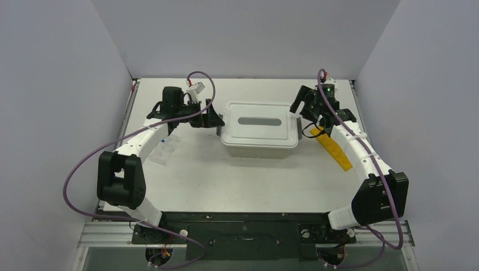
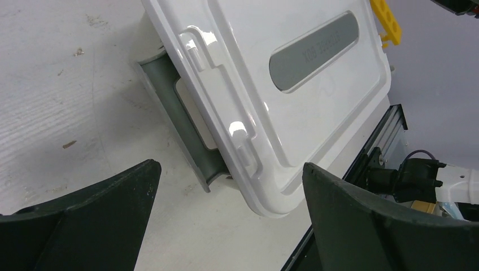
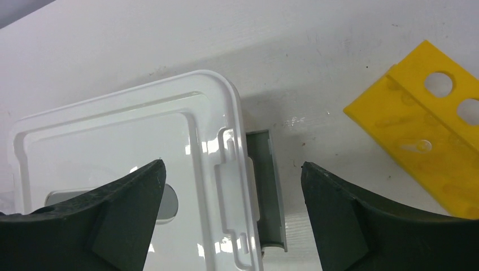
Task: Organize the chemistry lab equipment
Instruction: Close the lid of the storage box.
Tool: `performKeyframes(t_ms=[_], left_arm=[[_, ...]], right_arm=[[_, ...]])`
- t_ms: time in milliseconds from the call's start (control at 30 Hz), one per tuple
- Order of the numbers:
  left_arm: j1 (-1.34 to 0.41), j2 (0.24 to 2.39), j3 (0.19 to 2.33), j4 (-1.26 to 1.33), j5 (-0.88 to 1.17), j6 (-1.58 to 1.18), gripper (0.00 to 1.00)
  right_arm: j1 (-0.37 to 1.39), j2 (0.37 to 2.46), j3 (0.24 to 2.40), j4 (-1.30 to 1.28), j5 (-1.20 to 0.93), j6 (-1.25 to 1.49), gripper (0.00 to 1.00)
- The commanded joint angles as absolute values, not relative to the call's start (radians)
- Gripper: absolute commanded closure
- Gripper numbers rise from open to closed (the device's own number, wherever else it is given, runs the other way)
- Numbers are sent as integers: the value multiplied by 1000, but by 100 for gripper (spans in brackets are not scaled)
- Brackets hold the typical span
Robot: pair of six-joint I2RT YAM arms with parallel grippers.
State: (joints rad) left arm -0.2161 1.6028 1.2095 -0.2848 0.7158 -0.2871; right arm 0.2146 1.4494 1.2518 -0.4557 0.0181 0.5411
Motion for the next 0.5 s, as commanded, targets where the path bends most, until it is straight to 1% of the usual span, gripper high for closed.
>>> performKeyframes(t_ms=[0,233,367,467], left_arm=[[-205,1619,1178,-66,783,-407,3],[-205,1672,1106,137,819,-532,3],[-206,1719,1104,199,851,-599,3],[-205,1743,1087,242,863,-616,3]], right_arm=[[166,1377,1218,-389,-94,579,15],[163,1371,1175,-353,-186,584,14],[163,1403,1153,-342,-203,588,14],[163,1427,1131,-319,-211,591,18]])
